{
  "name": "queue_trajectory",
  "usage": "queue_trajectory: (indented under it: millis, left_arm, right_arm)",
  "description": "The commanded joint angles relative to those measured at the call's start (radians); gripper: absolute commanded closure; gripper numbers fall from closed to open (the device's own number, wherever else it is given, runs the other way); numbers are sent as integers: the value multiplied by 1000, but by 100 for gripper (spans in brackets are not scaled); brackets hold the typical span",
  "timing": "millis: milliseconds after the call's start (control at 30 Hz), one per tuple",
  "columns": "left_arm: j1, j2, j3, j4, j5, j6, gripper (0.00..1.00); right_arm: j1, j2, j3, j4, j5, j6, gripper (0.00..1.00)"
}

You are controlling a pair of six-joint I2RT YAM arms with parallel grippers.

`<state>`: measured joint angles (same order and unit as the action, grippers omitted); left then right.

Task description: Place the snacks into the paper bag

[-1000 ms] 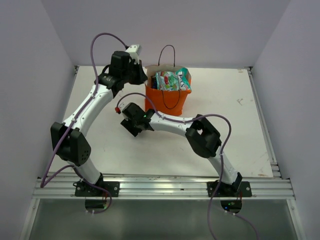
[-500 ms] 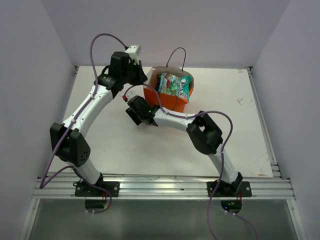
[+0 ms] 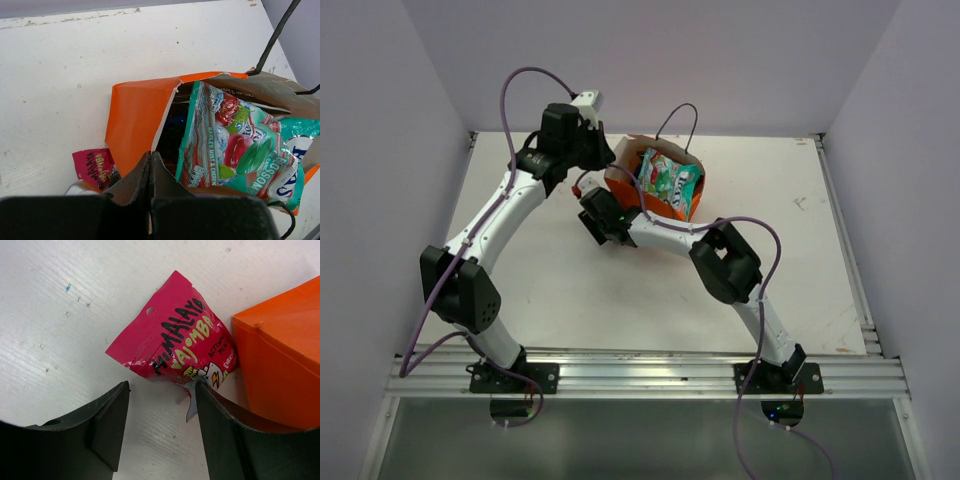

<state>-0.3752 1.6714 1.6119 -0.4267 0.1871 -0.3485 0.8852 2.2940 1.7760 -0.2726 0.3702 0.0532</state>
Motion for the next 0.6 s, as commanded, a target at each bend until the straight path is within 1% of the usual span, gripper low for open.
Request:
queue_trajectory:
  millis: [0,167,367,567]
  left_arm:
    - [4,-7,-4,14,18,0,100]
    - [2,-7,-4,19,20,-1,100]
    - [4,-4,-3,22,29,-6,100]
    - [4,-2,-1,23,31,-4,100]
  right_arm:
    - [-20,-4,56,38,53,7,41]
    - [-20,-54,62,47,47,1,40]
    - [-22,-39,82,44,53,-7,39]
    - [-23,-59,76,52,58,-10,39]
